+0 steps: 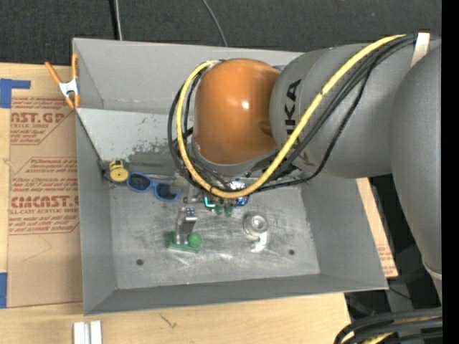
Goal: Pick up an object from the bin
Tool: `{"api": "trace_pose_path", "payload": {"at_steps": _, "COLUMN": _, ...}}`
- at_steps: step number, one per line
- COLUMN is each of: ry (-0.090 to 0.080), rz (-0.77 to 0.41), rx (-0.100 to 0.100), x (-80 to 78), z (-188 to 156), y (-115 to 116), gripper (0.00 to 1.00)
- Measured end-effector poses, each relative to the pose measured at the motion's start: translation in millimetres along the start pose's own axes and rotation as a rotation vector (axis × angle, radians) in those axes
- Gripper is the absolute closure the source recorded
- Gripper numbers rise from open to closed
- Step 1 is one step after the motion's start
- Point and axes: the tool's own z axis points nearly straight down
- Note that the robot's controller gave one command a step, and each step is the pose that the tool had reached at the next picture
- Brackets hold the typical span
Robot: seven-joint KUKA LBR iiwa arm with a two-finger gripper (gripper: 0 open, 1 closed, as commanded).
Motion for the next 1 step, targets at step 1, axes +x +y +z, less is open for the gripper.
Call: {"api": "trace_pose_path", "payload": {"at_steps": 1, "ry": -0.017, "rz": -0.031, "rx": -0.005, "x": 14.7, "z": 135.8, "y": -41.0, "gripper": 0.00}}
